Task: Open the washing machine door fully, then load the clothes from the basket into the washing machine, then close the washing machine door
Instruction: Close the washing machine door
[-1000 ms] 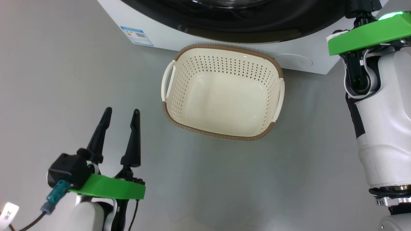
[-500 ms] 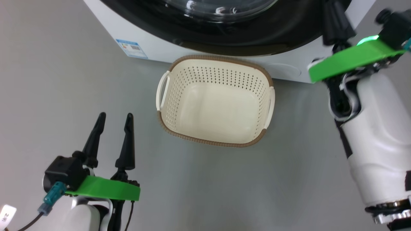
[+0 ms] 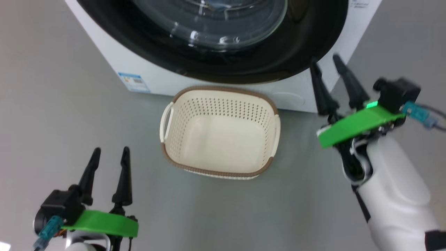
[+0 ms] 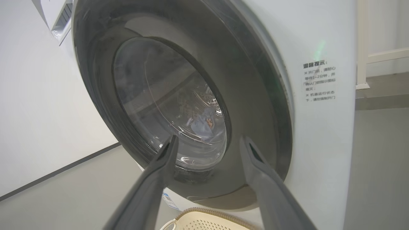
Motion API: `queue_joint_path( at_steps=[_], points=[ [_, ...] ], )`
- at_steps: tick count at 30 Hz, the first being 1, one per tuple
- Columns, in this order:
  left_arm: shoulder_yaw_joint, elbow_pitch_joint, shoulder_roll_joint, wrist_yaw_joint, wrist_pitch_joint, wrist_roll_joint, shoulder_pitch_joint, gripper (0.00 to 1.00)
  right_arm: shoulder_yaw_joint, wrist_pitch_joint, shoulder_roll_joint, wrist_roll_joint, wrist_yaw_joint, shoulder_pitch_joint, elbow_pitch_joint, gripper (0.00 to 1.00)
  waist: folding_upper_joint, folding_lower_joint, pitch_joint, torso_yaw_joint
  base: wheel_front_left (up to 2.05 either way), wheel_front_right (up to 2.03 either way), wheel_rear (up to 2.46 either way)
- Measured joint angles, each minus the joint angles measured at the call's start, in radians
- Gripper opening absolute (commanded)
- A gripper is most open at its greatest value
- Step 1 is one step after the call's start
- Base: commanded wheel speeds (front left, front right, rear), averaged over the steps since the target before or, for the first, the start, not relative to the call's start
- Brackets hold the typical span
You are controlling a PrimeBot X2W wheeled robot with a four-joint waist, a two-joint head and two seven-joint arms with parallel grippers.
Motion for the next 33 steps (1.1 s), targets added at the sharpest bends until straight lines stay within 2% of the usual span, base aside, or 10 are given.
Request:
queue_joint_path(
  at_steps=[16, 33],
  points=[
    [0.060, 0.028, 0.061, 0.000, 0.000, -0.001, 0.082, 1.00, -0.022, 0.000, 0.005, -0.001, 0.000, 0.264, -0.014, 1.00, 0.0000, 0.0000, -0.118, -0.127, 0.00, 0.00, 0.00],
    [0.144, 0.050, 0.062, 0.000, 0.000, 0.006, 0.168, 1.00, -0.073, 0.000, -0.001, -0.009, 0.000, 0.420, -0.048, 1.00, 0.0000, 0.0000, -0.207, -0.247, 0.00, 0.00, 0.00]
  ],
)
